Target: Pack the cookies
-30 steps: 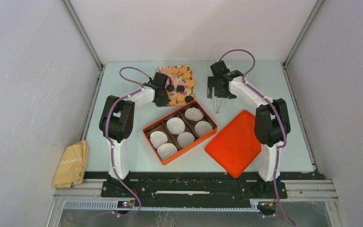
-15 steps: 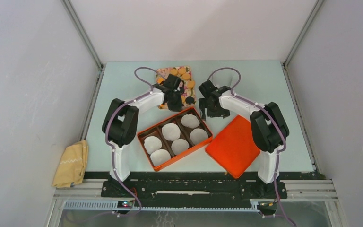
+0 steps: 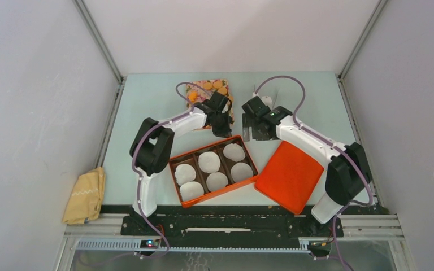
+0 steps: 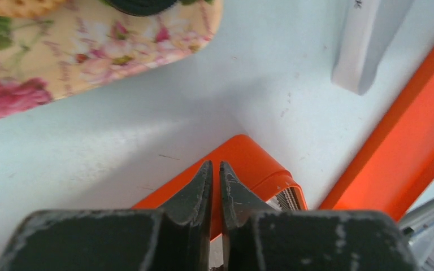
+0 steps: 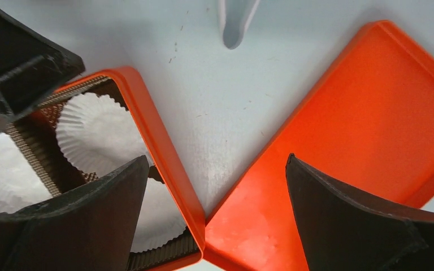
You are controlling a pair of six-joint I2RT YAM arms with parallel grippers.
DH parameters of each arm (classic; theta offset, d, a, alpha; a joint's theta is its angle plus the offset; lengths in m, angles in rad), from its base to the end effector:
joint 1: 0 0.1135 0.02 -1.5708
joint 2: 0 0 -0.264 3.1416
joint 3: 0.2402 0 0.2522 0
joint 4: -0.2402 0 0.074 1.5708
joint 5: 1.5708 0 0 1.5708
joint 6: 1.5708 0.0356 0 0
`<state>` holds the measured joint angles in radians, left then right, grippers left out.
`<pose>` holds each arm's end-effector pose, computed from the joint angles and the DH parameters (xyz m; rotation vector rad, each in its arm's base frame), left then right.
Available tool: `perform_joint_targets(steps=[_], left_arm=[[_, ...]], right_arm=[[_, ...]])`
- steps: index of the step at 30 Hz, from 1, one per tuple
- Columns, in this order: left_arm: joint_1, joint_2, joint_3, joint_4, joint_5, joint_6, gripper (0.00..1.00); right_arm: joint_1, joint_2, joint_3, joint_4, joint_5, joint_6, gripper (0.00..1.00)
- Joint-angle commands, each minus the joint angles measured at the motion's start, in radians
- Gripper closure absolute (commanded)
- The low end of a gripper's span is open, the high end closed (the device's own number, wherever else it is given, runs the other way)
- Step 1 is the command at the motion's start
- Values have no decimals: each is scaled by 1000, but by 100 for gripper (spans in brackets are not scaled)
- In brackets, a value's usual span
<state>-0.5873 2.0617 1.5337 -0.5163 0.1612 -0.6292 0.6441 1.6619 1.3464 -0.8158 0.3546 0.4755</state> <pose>0.3640 -0.2492 0.1804 0.0023 2.7375 -0.6029 0.2803 0.1950 0.2603 -0.1145 2.5841 -0.0859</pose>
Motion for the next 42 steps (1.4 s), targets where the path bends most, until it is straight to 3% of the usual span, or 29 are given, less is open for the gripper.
perform_joint_targets(steps=[1, 8, 16, 23, 27, 42], left_arm=[[-35, 2, 9, 30, 109, -7, 87], [-66, -36, -18, 39, 136, 1, 87], [-65, -404, -115, -135, -354, -39, 88], [-66, -582, -381, -245, -513, -186, 93], [-66, -597, -475, -262, -561, -243, 93], [14, -413, -495, -258, -636, -277, 93]], right_arm=[[2, -104, -3, -25, 78, 38, 0], [-15, -168, -3, -20, 89, 37, 0], [-29, -211, -3, 3, 86, 1, 1], [-25, -227, -3, 10, 72, -27, 1], [-26, -232, -3, 15, 53, -34, 0], [-29, -232, -5, -2, 34, -39, 0]])
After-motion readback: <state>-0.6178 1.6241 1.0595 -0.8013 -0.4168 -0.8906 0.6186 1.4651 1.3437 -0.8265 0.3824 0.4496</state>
